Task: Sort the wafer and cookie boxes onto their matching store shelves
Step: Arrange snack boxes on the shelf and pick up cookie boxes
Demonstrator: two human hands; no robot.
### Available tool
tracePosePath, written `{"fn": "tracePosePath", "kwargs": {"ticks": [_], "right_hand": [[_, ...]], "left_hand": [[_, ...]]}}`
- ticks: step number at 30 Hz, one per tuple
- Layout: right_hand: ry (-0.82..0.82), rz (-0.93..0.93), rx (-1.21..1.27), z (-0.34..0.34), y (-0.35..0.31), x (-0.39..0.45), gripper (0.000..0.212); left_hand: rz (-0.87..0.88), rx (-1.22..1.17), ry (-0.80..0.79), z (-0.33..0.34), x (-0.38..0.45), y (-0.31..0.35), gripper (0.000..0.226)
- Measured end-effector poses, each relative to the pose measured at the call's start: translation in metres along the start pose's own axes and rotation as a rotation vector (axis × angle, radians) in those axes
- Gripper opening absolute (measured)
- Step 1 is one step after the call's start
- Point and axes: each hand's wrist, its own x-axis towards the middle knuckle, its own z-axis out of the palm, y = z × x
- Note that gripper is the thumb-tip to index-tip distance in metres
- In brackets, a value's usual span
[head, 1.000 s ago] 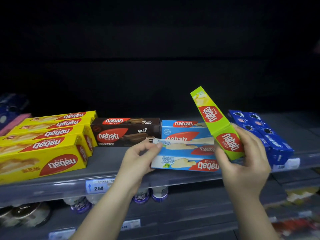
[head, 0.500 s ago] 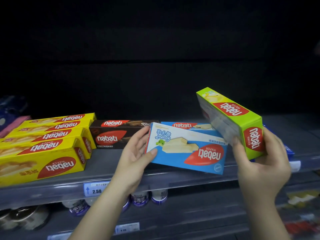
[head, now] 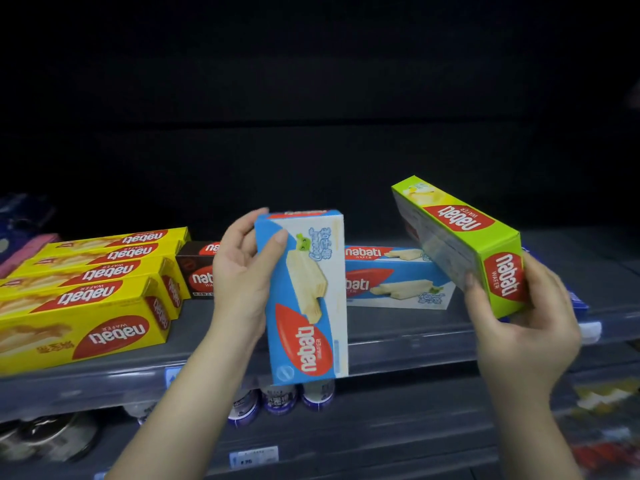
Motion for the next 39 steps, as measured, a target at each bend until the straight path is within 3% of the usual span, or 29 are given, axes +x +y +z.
{"fn": "tracePosePath", "kwargs": {"ticks": [6,11,20,25,29,34,37,39], "right_hand": [[-0.018,-0.020,-0.030,0.002,-0.001,0.000,0.050],[-0.009,-0.024,-0.028,0.002,-0.002,0.000,0.048],[0.011,-0.005,-0.016,-0.001,-0.004,0.002,0.047],[0.010,-0.012,-0.023,-0.003,-0.004,0.001,0.046],[0.010,-0.030,-0.040,-0.002,-0.004,0.000,0.045],[-0.003,-0.039,-0.054,-0.004,-0.003,0.002,0.045],[-0.002,-0.036,-0.055,-0.005,-0.001,0.002,0.045],[0.000,-0.035,-0.059,-0.005,0.000,0.002,0.047]], "left_hand": [[0.139,0.421,-0.323,0.016,0.009,0.029,0.053],[0.258,0.726,-0.467,0.027,0.006,0.032,0.053],[0.423,0.898,-0.704,0.042,0.017,0.043,0.056],[0.305,1.036,-0.874,0.044,0.021,0.005,0.055],[0.370,1.220,-0.809,0.046,0.014,-0.025,0.051],[0.450,1.366,-0.708,0.021,0.019,-0.011,0.045],[0.411,1.355,-0.654,-0.022,0.023,0.001,0.042],[0.319,1.225,-0.609,-0.051,0.024,0.005,0.039]]}}
